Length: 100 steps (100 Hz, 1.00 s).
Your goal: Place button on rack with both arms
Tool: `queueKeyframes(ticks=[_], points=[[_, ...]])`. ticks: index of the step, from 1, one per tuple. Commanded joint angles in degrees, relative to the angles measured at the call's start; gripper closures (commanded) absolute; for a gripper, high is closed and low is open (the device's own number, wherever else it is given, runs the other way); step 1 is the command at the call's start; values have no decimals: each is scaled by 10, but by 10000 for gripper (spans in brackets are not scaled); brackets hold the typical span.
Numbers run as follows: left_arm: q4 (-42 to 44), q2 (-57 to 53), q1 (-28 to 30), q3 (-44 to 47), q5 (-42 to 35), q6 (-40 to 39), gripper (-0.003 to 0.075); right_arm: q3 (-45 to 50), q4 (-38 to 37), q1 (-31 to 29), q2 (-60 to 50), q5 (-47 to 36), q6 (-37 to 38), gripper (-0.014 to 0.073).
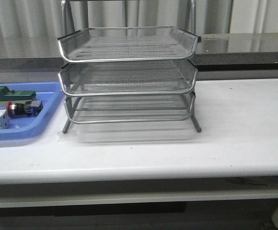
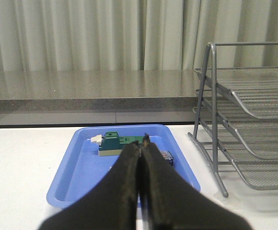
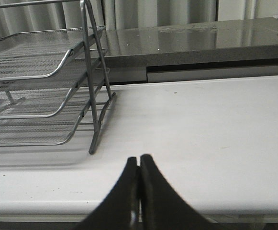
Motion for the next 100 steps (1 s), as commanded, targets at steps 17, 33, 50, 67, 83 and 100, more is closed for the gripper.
queueKeyframes(ticks=[17, 33, 50, 67, 83, 100], points=[[-4, -18, 1, 32, -46, -4, 741, -12, -6, -3, -11, -46, -1, 662], [-4, -18, 1, 32, -46, -4, 741, -12, -6, -3, -11, -46, -1, 662], [-4, -18, 1, 32, -46, -4, 741, -12, -6, -3, -11, -46, -1, 662], [-4, -18, 1, 32, -46, -4, 741, -12, -6, -3, -11, -46, -1, 662], [-4, -18, 1, 32, -46, -4, 741, -12, -6, -3, -11, -71, -1, 662], [-4, -18, 1, 32, -46, -4, 741, -40, 2, -3, -11, -68, -1, 662]])
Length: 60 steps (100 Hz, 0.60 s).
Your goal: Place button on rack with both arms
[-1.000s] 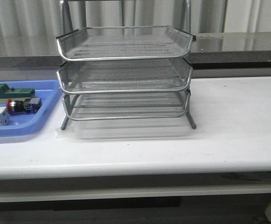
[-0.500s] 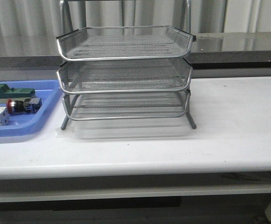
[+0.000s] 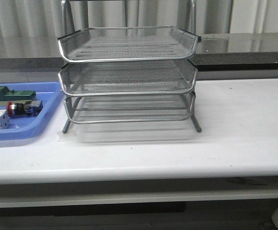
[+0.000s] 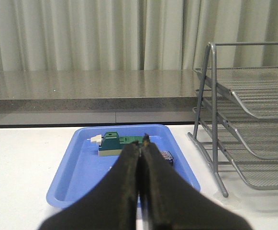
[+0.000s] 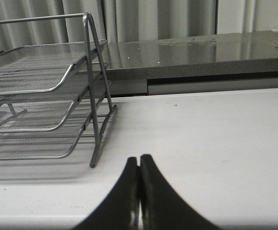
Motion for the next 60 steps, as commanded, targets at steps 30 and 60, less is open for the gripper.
queueKeyframes(ticks=[30, 60], points=[[-4, -18, 1, 32, -46, -4, 741, -191, 60, -3, 80, 83, -1, 662], [-4, -18, 1, 32, -46, -4, 741, -369, 77, -3, 294, 272, -1, 662]])
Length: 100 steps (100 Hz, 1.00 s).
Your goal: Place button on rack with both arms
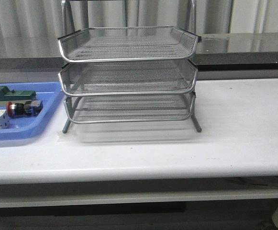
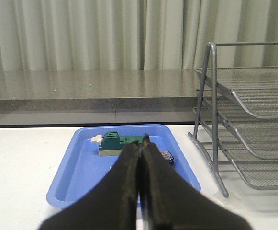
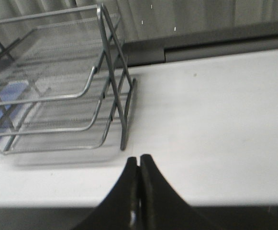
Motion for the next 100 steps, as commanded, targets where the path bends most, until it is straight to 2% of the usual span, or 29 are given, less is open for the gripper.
queueKeyframes(ticks=[1, 16, 35, 56, 76, 88, 100], points=[[-4, -18, 1, 32, -46, -4, 741, -67, 14, -3, 65, 22, -1, 662], [-4, -18, 1, 32, -46, -4, 741, -133, 15, -3, 169, 58, -1, 662], [-4, -18, 1, 32, -46, -4, 741, -158, 20, -3, 253, 60, -1, 662], [-4, -18, 1, 32, -46, -4, 741, -158, 37, -3, 310, 61, -1, 662], [-4, -18, 1, 32, -46, -4, 741, -158, 54, -3, 320, 60, -1, 650], [-4, -18, 1, 32, -46, -4, 741, -158, 68, -3, 320, 61, -1, 531], [-4, -18, 1, 32, -46, -4, 741, -158, 83, -3, 320, 61, -1, 301]])
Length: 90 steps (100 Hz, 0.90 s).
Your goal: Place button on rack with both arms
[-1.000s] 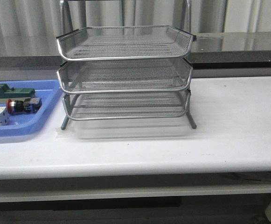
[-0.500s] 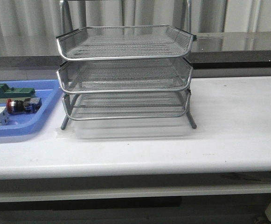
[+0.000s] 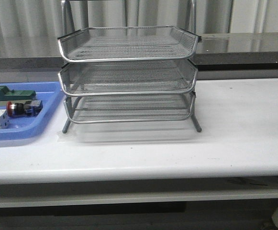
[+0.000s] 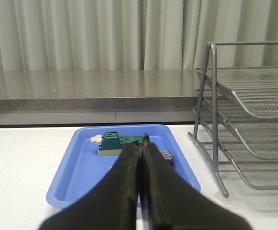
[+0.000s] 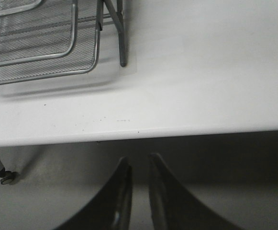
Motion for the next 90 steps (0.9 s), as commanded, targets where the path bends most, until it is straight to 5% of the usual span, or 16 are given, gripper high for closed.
queueKeyframes(ticks=[1, 17, 45, 90], points=[[-4, -18, 1, 32, -46, -4, 741, -21, 21, -3, -3, -32, -1, 287], [-4, -18, 1, 32, -46, -4, 741, -21, 59, -3, 0, -32, -1, 58], [-4, -18, 1, 32, -46, -4, 741, -21, 186, -3, 45, -56, -33, 53], [-4, -18, 1, 32, -46, -4, 741, -21, 641, -3, 226, -80, -401, 53]])
